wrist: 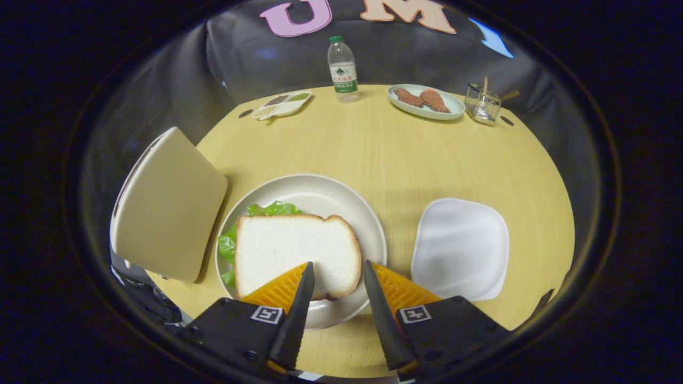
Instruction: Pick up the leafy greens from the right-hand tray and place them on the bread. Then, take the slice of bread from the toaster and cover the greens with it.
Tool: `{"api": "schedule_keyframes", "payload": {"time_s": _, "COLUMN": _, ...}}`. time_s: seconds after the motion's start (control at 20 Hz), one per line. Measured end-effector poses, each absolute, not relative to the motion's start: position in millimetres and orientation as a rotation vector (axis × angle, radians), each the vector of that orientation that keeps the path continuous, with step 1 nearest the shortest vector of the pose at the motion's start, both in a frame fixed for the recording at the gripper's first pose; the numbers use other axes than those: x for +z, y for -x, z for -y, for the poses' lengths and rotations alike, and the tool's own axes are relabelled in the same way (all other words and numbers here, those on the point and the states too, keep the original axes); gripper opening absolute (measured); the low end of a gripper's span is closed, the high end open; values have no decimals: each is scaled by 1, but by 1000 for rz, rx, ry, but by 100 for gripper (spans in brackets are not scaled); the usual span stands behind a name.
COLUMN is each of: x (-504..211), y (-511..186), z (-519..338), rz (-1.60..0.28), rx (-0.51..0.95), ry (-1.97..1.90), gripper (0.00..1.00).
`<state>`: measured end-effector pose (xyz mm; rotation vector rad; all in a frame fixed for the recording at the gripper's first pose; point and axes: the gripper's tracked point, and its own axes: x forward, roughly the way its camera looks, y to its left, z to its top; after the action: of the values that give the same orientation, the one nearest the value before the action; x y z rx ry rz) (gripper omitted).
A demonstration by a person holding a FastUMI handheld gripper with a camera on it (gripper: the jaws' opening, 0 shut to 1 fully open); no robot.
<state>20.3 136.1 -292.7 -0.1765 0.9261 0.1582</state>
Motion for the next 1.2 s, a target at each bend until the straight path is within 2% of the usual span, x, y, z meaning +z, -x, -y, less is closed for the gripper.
{"api": "schedule_keyframes", "payload": {"time_s": 0.35, "x": -287, "y": -17, "z": -127, "rz": -885, "rx": 137, "ry": 209, "gripper": 100}}
{"api": "schedule_keyframes", "payload": {"time_s": 0.65, "x": -229, "y": -22, "z": -128, "rz": -723, "rx": 148, "ry": 72, "gripper": 99}}
{"api": "schedule_keyframes", "payload": {"time_s": 0.95, "x": -99, "y": -43, "z": -137, "rz": -366, "rx": 195, "ry": -15, "gripper": 98}}
{"api": "schedule_keyframes", "payload": {"time_s": 1.2, "x": -6, "y": -41, "z": -129, "rz": -142, "rx": 212, "ry": -33, "gripper": 98}}
